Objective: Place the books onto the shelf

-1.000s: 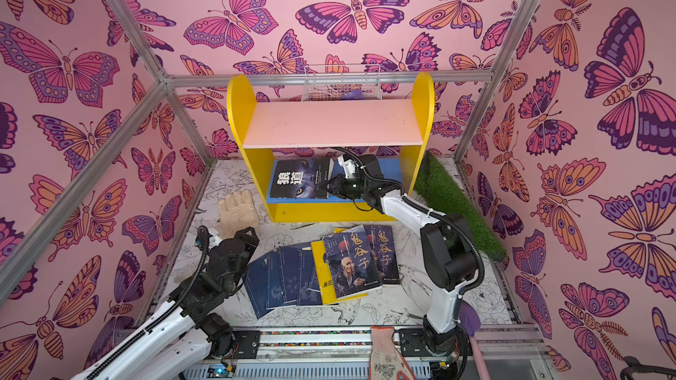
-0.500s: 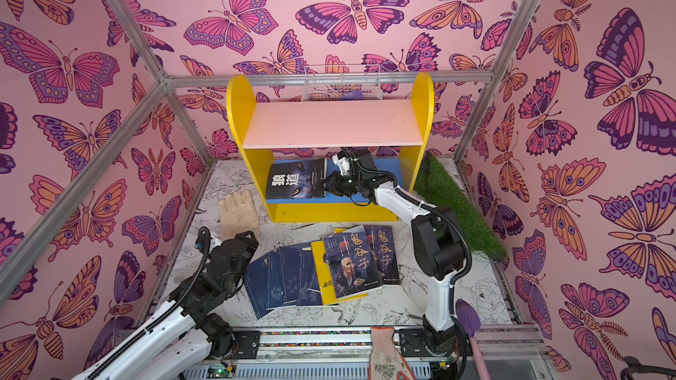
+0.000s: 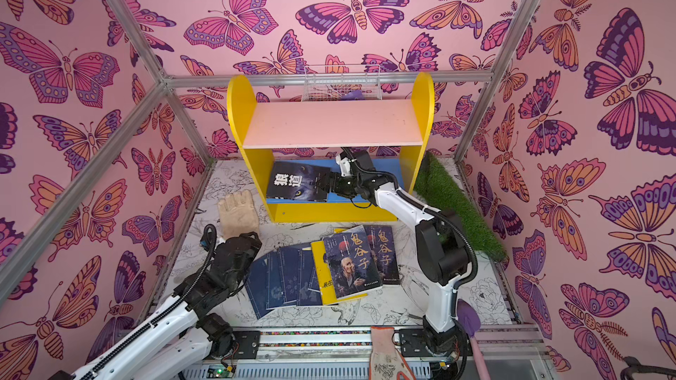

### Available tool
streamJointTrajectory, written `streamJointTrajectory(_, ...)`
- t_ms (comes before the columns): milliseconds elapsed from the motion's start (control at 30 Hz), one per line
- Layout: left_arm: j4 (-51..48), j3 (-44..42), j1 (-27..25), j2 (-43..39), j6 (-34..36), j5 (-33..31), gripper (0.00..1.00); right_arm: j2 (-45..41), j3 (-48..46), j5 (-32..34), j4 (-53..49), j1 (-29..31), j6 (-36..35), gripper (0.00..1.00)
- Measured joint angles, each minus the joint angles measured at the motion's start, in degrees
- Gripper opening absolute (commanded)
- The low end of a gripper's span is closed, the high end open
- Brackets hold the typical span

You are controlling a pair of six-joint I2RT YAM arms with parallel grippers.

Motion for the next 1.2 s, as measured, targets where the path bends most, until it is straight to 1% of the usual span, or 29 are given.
streamJointTrajectory(167, 0.09, 0.15, 0.0, 0.11, 0.24, 0.31, 0.57, -3.91, -3.69, 7.52, -1.99, -0.02, 0.0, 0.81)
streamJointTrajectory(233, 0.46, 0.15, 0.0, 0.66, 1.05, 0.96, 0.57, -6.64, -6.99, 9.18, -1.51, -0.02, 0.02, 0.81)
streamJointTrajectory(333, 2.29, 0.2, 0.0, 2.43, 4.15, 3.34, 0.57, -12.35, -13.42, 10.78, -1.22, 0.0, -0.11, 0.81)
streamJointTrajectory(400, 4.72, 0.61, 0.0, 4.83, 8.39, 6.67, 0.56, -17.14, -18.16, 12.04, -1.44, 0.11, -0.92, 0.81)
streamJointTrajectory(533, 10.27, 3.61, -0.09, 12.92, 20.33, 17.38, 0.56, -27.96, -26.56, 14.12, -3.32, 0.5, -3.08, 0.81)
streamJointTrajectory(667, 14.16, 8.37, -2.01, 22.67, 32.92, 29.73, 0.66, -34.95, -32.17, 14.71, -7.34, 0.61, -6.91, 0.83)
streamJointTrajectory(800, 15.76, 11.91, -5.07, 29.68, 41.64, 39.32, 0.7, -35.28, -35.8, 14.69, -13.29, 0.63, -10.27, 0.83)
streamJointTrajectory(900, 15.52, 13.64, -6.14, 33.81, 45.48, 43.45, 0.72, -33.31, -37.66, 14.71, -17.55, 0.63, -11.52, 0.83)
streamJointTrajectory(1000, 15.02, 14.62, -6.58, 36.85, 48.06, 45.83, 0.77, -30.99, -39.63, 13.88, -18.01, 0.63, -11.98, 0.79)
streamJointTrajectory(1200, 13.4, 15.98, -7.43, 40.63, 50.84, 48.04, 0.79, -27.36, -41.27, 9.99, -16.41, 0.63, -13.07, 0.76)
